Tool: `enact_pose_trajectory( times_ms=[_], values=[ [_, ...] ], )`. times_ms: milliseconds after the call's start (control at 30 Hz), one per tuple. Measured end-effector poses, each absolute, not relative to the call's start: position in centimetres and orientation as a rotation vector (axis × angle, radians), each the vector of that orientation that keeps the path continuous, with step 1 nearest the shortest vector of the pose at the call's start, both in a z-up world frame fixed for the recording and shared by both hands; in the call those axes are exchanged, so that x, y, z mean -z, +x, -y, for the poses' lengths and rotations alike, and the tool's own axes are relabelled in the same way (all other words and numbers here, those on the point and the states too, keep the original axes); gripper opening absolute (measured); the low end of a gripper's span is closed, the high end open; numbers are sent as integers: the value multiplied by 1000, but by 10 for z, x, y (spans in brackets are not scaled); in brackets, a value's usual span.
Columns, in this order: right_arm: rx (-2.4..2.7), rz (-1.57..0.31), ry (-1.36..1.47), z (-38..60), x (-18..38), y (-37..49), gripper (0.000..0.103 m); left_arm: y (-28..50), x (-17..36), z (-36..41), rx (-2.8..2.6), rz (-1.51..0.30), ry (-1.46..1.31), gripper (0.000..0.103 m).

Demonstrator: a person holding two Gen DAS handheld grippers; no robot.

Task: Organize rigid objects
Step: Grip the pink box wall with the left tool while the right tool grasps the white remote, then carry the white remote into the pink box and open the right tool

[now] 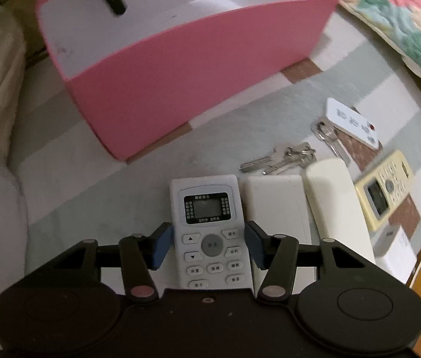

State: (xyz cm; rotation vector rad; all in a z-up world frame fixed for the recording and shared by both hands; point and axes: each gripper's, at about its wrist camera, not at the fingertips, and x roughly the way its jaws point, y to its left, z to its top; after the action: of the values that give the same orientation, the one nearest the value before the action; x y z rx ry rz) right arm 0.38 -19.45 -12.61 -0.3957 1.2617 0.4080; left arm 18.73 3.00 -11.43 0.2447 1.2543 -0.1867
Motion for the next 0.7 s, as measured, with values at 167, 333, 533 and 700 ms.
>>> enact_pose_trajectory(
  times_ms=[167, 333, 533, 700],
  values=[
    [-387, -1305, -322, 199, 135, 18, 62, 186, 114, -31, 157, -1214, 260, 10],
    [-289, -1273, -133, 207, 128, 27, 63, 186, 113, -39, 169, -1214, 220, 8],
    [-205, -1290, -21, 205, 137, 40, 64, 188, 117, -33, 170, -1238, 240, 8],
    [-244, -1275, -155, 190, 138, 39, 61, 192, 120, -36, 175, -1236, 211, 7]
  ],
)
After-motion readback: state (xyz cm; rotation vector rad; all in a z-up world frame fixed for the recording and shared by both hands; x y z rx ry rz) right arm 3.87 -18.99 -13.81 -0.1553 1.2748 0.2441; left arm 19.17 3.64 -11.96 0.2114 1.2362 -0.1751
